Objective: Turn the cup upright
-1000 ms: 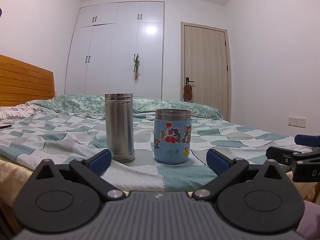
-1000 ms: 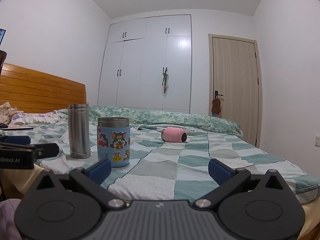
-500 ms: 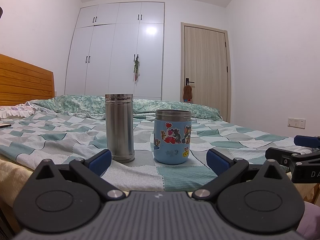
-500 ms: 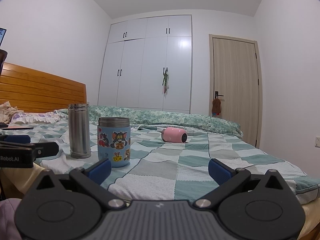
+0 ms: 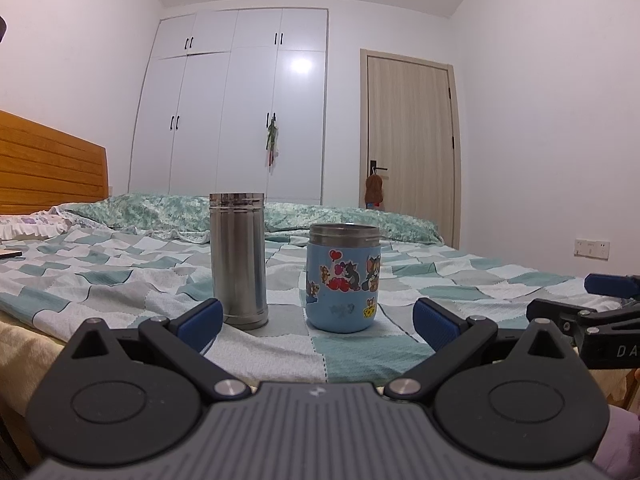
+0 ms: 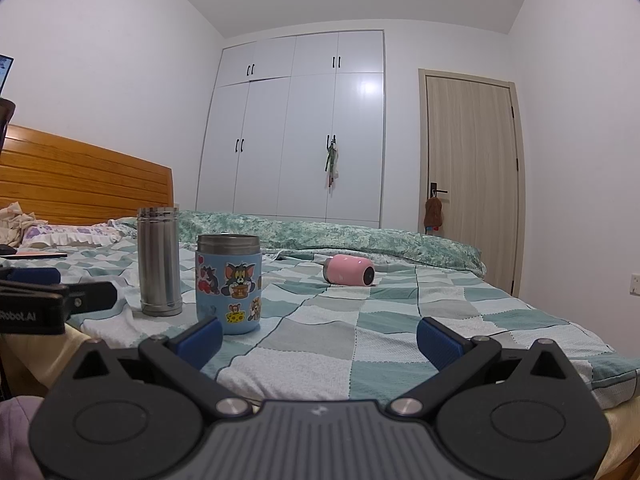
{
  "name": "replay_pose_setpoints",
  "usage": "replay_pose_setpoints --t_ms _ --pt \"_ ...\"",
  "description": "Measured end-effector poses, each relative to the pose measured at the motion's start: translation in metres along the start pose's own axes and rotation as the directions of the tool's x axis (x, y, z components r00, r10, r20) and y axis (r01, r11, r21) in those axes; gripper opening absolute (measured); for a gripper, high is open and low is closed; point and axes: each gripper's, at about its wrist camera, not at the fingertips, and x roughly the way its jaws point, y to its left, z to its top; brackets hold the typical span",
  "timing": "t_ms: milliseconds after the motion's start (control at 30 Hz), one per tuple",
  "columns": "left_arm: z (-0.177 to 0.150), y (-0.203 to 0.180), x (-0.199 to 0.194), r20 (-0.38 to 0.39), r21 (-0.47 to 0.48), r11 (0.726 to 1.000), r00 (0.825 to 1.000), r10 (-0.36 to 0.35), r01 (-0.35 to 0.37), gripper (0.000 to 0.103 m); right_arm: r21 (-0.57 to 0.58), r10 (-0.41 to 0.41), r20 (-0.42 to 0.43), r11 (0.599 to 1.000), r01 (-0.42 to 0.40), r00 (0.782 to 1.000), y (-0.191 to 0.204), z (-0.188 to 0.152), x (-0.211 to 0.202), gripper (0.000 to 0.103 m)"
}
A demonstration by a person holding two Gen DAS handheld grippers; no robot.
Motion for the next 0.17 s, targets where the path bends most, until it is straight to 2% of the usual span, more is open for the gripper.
replay_pose_setpoints --t_ms 167 --pt "0.0001 0.0011 0.0 -0.006 -0.004 1.0 1.0 0.002 -0.002 0.103 -0.001 0.0 0.001 1.0 0.0 1.0 0.0 0.0 -0.0001 0.103"
